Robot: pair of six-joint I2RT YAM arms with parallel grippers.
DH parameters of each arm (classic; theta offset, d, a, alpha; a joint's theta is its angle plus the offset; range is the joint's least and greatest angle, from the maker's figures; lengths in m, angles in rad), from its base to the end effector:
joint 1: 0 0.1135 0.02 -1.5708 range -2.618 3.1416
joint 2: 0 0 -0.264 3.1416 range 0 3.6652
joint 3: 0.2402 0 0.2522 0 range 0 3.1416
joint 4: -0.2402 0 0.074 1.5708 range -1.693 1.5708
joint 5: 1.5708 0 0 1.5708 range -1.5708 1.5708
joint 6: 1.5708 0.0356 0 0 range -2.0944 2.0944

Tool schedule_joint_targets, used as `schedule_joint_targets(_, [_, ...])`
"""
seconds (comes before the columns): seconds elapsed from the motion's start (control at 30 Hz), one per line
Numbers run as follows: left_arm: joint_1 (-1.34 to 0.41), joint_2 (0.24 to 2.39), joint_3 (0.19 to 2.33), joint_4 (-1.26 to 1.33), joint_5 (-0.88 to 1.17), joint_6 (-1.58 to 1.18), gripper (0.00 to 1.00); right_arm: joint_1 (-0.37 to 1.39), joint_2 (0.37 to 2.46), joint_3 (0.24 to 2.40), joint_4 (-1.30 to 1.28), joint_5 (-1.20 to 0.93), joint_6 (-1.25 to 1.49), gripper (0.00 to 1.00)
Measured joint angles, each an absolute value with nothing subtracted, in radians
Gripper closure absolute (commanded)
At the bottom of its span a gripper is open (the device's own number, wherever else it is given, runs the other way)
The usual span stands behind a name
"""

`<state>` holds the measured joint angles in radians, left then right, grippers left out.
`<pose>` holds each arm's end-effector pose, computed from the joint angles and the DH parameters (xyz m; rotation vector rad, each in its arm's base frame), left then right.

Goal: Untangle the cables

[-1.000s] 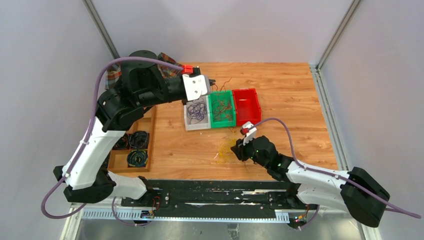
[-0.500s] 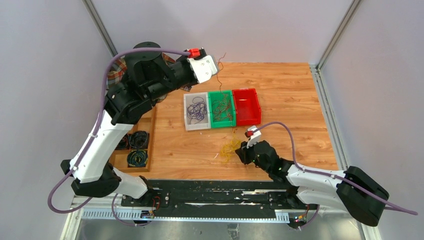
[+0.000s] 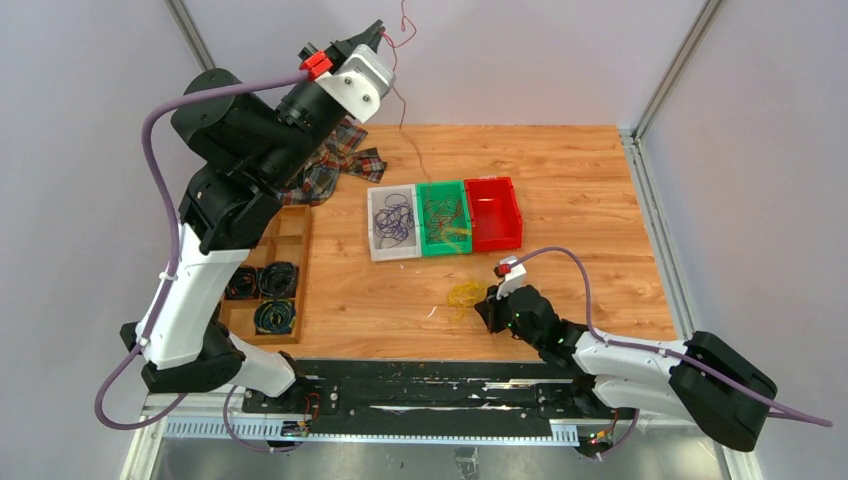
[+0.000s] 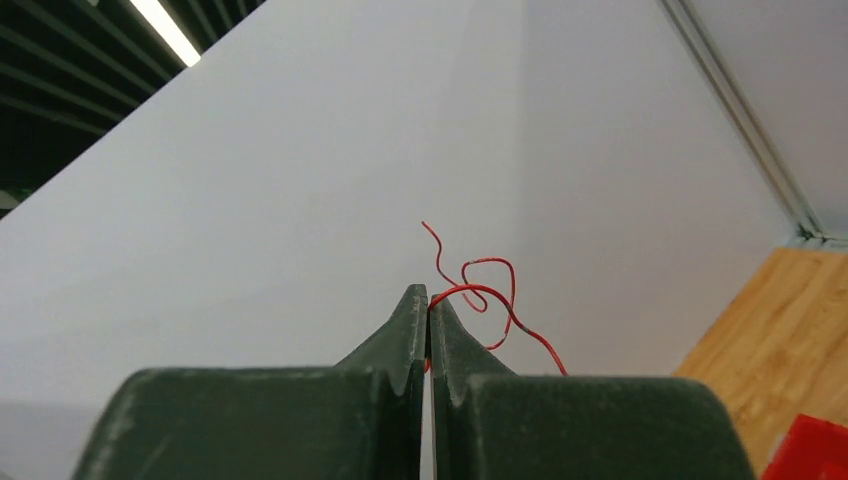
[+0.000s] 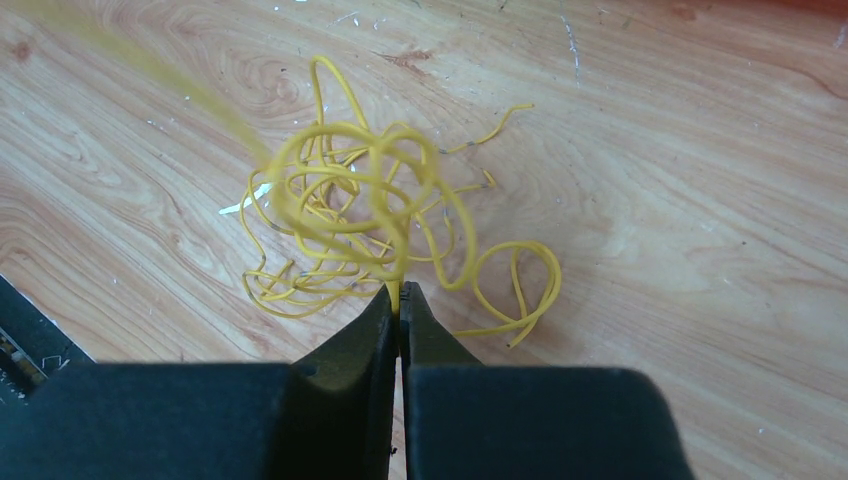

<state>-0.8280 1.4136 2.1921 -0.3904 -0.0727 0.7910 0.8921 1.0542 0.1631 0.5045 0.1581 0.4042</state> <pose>0.1455 -0.1546 0.6304 0.8116 0.8618 0.0104 0.1245 0.1454 0.1491 -0.3826 1.9816 0.6911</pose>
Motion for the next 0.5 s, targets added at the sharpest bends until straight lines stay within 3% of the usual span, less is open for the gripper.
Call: schedule_joint_targets(0.5, [-0.828,1.449,2.235,-0.036,-0.149,0.963,0.99,0.892,1.061,0.151,0.496,0.159,0.445,0.99])
